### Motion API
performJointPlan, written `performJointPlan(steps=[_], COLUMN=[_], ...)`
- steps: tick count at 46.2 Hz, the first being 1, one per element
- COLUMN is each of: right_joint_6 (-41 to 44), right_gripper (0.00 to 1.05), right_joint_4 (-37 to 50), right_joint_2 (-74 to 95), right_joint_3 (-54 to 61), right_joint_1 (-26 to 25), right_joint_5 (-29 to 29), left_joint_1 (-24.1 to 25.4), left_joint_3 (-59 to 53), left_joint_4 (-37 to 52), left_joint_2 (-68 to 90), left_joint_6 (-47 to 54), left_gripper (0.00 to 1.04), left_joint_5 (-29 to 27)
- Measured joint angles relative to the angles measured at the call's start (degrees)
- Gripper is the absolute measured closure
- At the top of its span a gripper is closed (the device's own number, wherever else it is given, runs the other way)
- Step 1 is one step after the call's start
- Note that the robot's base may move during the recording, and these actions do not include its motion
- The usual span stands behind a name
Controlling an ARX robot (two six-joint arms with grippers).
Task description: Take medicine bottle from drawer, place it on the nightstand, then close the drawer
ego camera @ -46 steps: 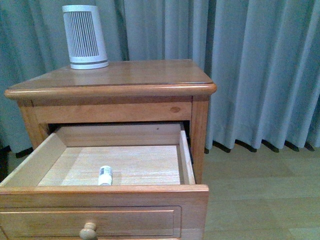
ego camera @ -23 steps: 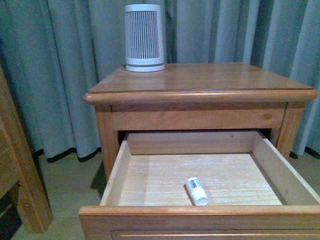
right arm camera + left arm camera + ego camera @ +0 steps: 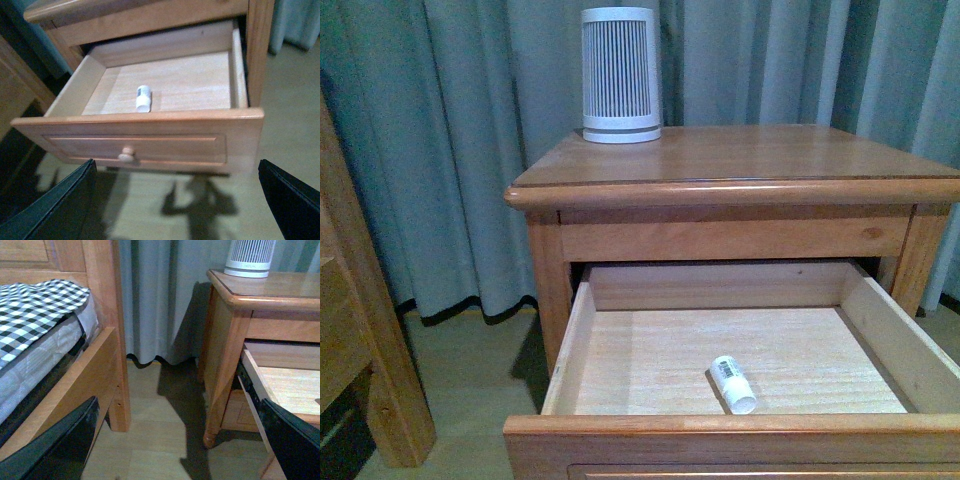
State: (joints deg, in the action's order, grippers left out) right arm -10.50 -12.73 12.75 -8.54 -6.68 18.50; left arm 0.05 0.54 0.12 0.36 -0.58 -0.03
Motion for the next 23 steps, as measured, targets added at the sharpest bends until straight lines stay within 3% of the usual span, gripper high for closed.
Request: performJointPlan(steps=[5,10,20,23], right_joint_6=[-5.3,-6.4,-2.5,-1.8], right_gripper=[0.07,0.07,0.07,0.07], right_joint_4=[2.9,6.9,12.7,12.7], right_joint_2=[11.2,18.9,40.4,45.6], right_joint_3=[-7.6,-15.5,-30.9,-34.2], right_joint_1=[-0.4,2.5,12.4,14.0], right_joint_5=[3.2,0.6,-8.0,-9.0], left_joint_1=[0.0,0.0,0.0,0.0], left_joint_3=[0.0,0.0,0.0,0.0], left_joint_4=[0.0,0.0,0.0,0.0], left_joint_2=[0.0,0.0,0.0,0.0], left_joint_6=[0.0,0.1,0.1,0.1], left_gripper=[0.06,0.09,0.58,0.68], left_joint_5=[0.0,0.0,0.0,0.0])
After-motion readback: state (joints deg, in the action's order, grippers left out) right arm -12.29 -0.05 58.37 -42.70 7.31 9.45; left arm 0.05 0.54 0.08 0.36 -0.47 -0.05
